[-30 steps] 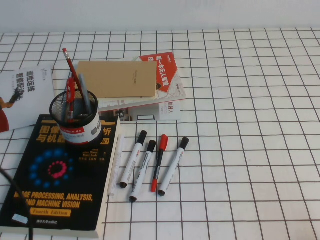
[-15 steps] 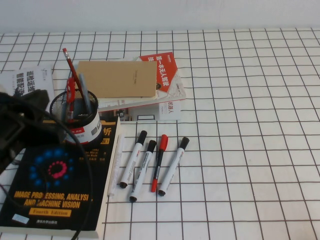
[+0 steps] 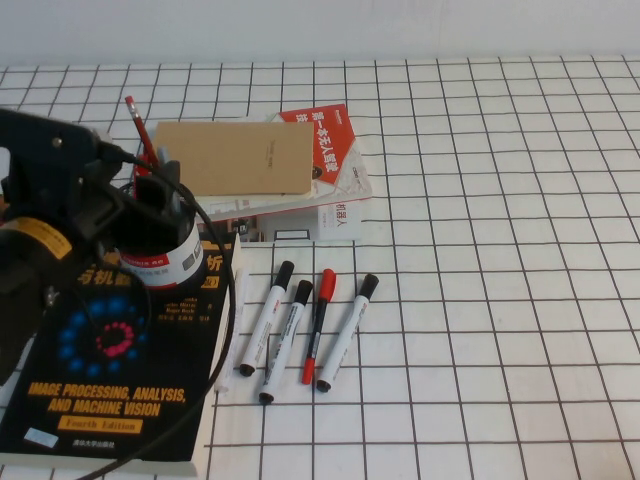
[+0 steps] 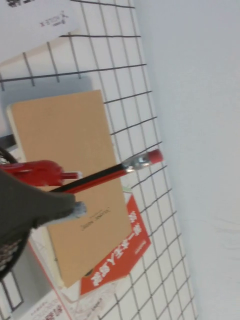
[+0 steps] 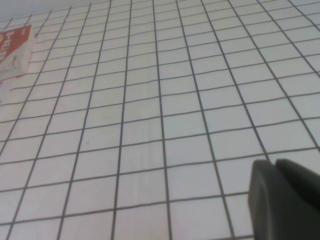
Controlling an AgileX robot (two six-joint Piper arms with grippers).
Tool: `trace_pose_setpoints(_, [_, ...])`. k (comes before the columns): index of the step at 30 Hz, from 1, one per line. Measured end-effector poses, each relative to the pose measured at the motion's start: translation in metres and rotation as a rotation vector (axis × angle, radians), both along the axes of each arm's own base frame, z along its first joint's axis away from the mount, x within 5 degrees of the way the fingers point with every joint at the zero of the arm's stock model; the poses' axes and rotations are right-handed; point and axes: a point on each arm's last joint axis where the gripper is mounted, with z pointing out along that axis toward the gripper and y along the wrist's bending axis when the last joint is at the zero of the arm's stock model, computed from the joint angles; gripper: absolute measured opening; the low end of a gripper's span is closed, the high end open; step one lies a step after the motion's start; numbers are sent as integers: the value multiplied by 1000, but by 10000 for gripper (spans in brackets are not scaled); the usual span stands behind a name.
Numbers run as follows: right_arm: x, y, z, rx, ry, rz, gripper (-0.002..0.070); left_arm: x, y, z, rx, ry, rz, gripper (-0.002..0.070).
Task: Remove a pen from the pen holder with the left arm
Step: 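Take a marker out of the pen holder and lay it on the table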
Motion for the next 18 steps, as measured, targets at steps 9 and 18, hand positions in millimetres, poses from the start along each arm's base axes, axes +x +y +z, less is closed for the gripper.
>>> trace_pose_setpoints(9, [0, 0, 0, 0, 0, 0, -17, 10, -3, 11, -93, -194, 9, 448])
trace_pose_setpoints(18, [0, 0, 0, 0, 0, 0, -17, 33, -6, 1, -144, -196, 56, 449])
